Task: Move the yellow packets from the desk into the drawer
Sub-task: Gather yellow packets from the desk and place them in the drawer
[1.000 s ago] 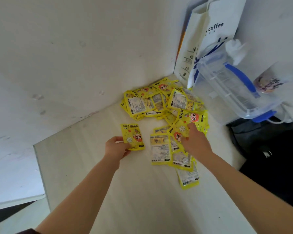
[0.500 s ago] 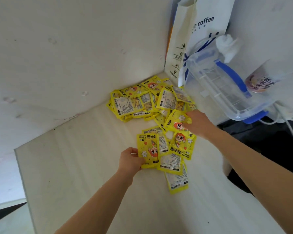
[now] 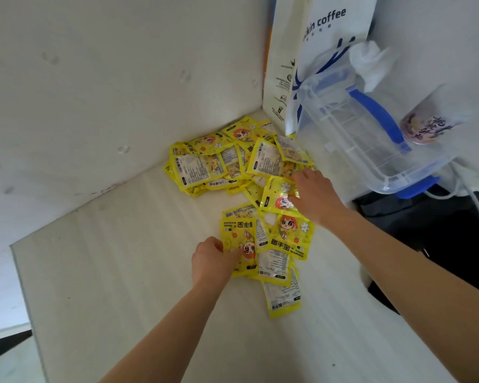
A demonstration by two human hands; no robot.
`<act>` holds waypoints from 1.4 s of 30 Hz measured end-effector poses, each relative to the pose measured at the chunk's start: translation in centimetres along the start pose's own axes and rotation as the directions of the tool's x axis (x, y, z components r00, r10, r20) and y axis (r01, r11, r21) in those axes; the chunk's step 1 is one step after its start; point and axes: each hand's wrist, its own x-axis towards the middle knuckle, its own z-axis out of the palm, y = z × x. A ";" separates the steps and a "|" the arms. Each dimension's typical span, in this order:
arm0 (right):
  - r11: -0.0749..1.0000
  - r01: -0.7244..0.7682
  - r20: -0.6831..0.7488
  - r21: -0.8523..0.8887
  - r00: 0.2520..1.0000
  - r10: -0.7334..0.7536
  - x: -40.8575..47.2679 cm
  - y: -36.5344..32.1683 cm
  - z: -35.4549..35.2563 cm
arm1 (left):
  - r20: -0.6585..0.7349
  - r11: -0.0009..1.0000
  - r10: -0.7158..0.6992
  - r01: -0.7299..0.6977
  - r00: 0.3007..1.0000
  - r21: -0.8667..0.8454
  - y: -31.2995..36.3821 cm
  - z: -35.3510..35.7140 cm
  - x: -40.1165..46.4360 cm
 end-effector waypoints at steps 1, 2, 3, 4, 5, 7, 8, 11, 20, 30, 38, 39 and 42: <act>1.000 0.011 -0.011 -0.007 1.000 -0.011 -0.1 0.0 0.0 | -0.006 1.000 -0.002 0.002 1.000 -0.018 0.1 0.1 -0.1; 1.000 0.021 -0.021 -0.004 1.000 -0.021 -0.3 -0.1 0.0 | -0.012 0.999 0.001 -0.002 1.000 -0.038 0.2 0.3 -0.2; 1.000 0.028 -0.026 0.001 0.999 -0.028 -0.5 -0.1 0.0 | -0.018 0.998 0.005 -0.006 1.000 -0.061 0.3 0.4 -0.2; 0.999 0.033 -0.030 0.008 0.999 -0.033 -0.7 -0.1 0.1 | -0.024 0.996 0.009 -0.011 1.000 -0.087 0.3 0.5 -0.3; 0.999 0.034 -0.028 0.016 0.999 -0.034 -0.9 -0.1 0.2 | -0.030 0.994 0.008 -0.011 1.000 -0.111 0.4 0.6 -0.4; 0.999 0.029 -0.022 0.032 0.999 -0.028 -1.3 -0.1 0.3 | -0.031 0.989 0.002 -0.007 1.000 -0.150 0.5 0.6 -0.5; 0.999 0.025 -0.014 0.034 1.000 -0.024 -1.4 -0.1 0.4 | -0.028 0.985 -0.003 -0.002 1.000 -0.170 0.5 0.6 -0.5; 0.999 0.031 0.034 0.007 0.999 -0.031 -1.4 0.1 0.8 | -0.014 0.976 -0.020 0.016 1.000 -0.217 0.4 0.6 -0.6; 0.993 0.092 0.014 -0.071 0.996 -0.091 -1.5 0.3 1.5 | 0.028 0.960 -0.049 0.055 0.998 -0.276 -0.3 0.2 -0.4; 0.996 0.092 0.089 -0.015 0.992 -0.090 -1.0 0.3 1.5 | 0.047 0.917 -0.073 0.086 0.996 -0.390 0.0 -0.3 0.0; 0.973 0.012 0.134 0.232 0.990 -0.044 -1.6 0.7 0.7 | 0.149 0.874 -0.144 0.197 0.978 -0.445 0.9 -0.9 0.4; 0.956 -0.016 0.125 0.293 0.992 -0.022 -2.0 0.9 0.7 | 0.172 0.849 -0.167 0.231 0.971 -0.476 1.1 -1.0 0.5; 0.793 -0.242 0.163 0.559 0.970 0.181 -3.8 1.4 1.0 | 0.189 0.823 -0.175 0.249 0.966 -0.511 1.6 -1.3 0.8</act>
